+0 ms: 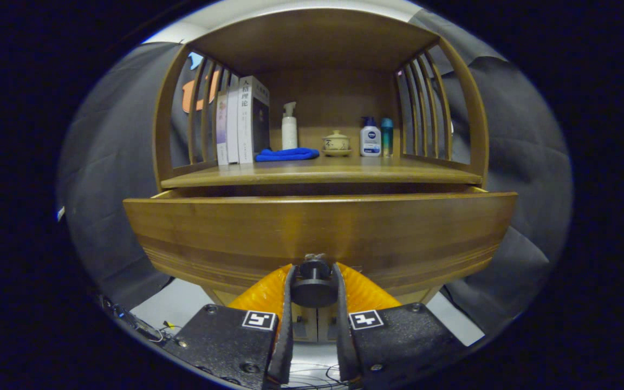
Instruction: Pull open the drawer, take out the items inside it, and place them on the countertop above the cabinet.
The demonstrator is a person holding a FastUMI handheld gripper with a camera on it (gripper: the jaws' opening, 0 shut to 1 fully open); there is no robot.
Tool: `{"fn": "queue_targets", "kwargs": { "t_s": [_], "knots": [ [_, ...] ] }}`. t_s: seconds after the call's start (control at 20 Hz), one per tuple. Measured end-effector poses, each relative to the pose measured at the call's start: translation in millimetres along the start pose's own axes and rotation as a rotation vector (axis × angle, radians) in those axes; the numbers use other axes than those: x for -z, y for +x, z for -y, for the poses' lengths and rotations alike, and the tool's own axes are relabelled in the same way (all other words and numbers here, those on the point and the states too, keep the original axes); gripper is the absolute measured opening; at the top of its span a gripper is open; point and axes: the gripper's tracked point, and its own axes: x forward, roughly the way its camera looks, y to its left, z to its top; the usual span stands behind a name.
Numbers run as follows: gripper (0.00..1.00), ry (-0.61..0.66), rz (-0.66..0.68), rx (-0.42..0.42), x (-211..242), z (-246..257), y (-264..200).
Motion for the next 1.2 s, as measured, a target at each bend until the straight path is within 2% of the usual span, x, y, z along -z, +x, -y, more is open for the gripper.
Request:
{"fn": "queue_targets", "kwargs": {
  "t_s": [0.4,0.75,0.9,1.05,1.1,1.2],
  "knots": [
    [0.36,-0.049,-0.012,-0.031,36,-2,-66],
    [0.36,-0.061,-0.044,-0.048,47,-4,-90],
    [0.36,-0.053,-0.109,-0.057,50,-5,-91],
    [0.5,-0.068,-0.09,-0.086,20,-10,-108],
    [0.52,-0.084,-0.077,-0.108,8,-11,-118],
    [0.66,-0.1,-0.068,-0.165,-16,-20,-127]
  ]
}}
